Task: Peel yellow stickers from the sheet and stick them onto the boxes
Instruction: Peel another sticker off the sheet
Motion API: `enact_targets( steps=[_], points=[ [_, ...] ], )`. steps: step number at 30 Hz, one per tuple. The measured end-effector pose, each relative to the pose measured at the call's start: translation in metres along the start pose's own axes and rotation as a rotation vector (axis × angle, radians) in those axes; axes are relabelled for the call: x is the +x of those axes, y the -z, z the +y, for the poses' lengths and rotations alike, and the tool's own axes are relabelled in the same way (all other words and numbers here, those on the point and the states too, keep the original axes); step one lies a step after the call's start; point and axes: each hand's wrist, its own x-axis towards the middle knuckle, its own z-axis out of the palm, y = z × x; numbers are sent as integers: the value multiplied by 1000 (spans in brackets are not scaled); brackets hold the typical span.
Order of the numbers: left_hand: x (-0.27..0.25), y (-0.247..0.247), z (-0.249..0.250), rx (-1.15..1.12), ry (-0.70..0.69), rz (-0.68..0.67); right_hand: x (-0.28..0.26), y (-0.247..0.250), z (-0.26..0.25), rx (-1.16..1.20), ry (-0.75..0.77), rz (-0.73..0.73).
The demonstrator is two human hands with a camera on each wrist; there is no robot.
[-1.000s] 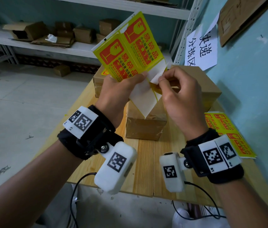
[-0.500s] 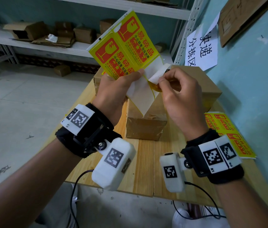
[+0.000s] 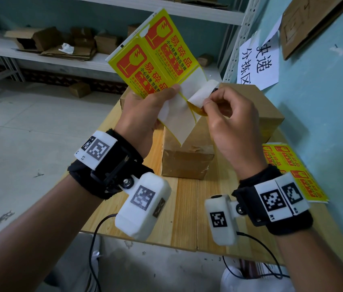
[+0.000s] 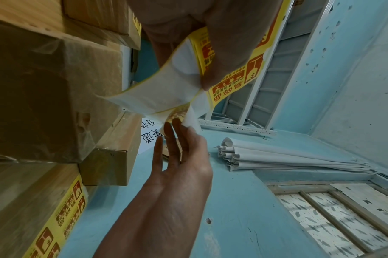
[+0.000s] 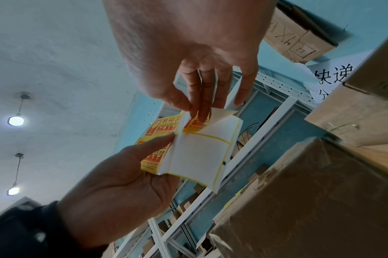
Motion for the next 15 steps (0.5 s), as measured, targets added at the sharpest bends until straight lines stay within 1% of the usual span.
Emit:
enact_targets(
  steps=[10,15],
  points=[
    [3,4,4,24,-2,7,-1,0,1,-8,8,-2],
    [5,5,5,-13,-13,11,-1,1,0,-26,17,2]
  ],
)
